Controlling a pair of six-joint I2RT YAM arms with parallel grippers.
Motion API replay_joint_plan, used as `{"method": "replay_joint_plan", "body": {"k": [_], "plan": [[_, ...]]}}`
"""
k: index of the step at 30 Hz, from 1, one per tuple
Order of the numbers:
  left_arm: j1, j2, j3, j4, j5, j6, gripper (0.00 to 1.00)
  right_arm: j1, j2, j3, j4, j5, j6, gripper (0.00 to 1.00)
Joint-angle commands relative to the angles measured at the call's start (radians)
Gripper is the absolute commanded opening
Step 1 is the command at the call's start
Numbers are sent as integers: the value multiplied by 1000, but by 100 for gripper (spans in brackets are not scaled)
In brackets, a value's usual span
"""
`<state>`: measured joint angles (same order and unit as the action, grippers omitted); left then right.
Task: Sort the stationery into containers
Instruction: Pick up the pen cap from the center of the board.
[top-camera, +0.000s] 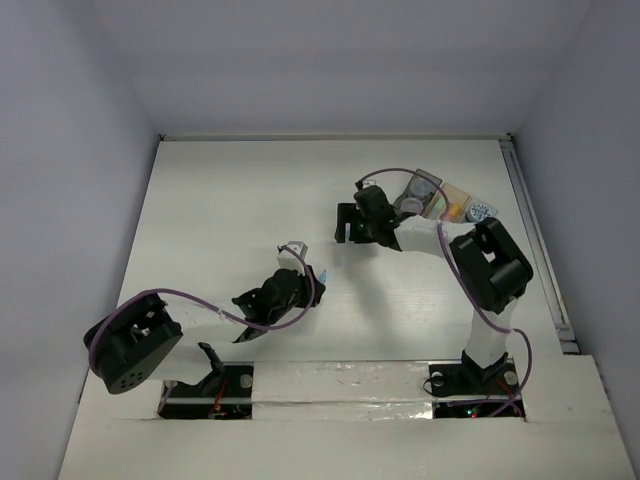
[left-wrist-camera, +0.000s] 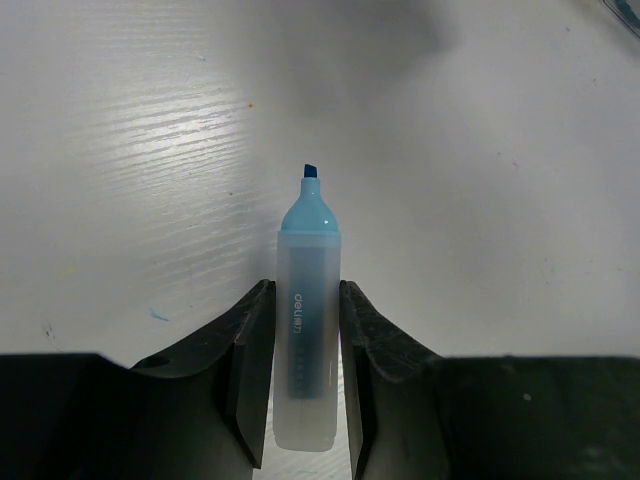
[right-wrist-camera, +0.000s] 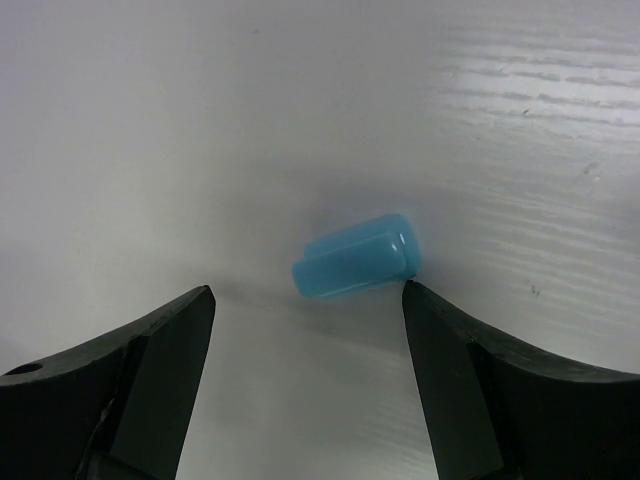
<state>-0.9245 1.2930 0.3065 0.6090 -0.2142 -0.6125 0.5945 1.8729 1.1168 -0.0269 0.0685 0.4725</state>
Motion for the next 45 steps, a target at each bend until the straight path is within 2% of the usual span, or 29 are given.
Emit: {"method": "replay_joint_plan", "body": {"k": [1, 7, 16, 18, 23, 28, 31, 37, 38, 40, 45], "plan": [[4, -3, -15, 57, 9, -12, 0, -9, 52, 70, -86, 70, -38, 82], [4, -12, -15, 55, 9, -12, 0, -9, 111, 153, -117, 57, -74, 81], [4, -11, -20, 61, 6, -9, 0, -9, 106, 169, -183, 103, -78, 60], [4, -3, -18, 66, 6, -7, 0, -9, 120, 190, -223, 111, -84, 51], [4, 8, -7, 78, -7, -6, 0, -9, 170, 251, -289, 139, -95, 49], [4, 20, -1, 81, -7, -1, 0, -9, 212, 294, -320, 137, -94, 52], [4, 20, -7, 87, -5, -6, 0, -9, 226, 313, -340, 143, -92, 50], [4, 25, -13, 106, -1, -6, 0, -9, 207, 296, -337, 143, -81, 23], [4, 25, -15, 112, 4, -7, 0, -9, 197, 288, -317, 140, -77, 15], [4, 17, -18, 138, 24, -9, 0, -9, 169, 241, -282, 111, -68, 11], [4, -17, -18, 179, 70, -21, 0, -9, -50, 82, -52, 44, -46, 4]]}}
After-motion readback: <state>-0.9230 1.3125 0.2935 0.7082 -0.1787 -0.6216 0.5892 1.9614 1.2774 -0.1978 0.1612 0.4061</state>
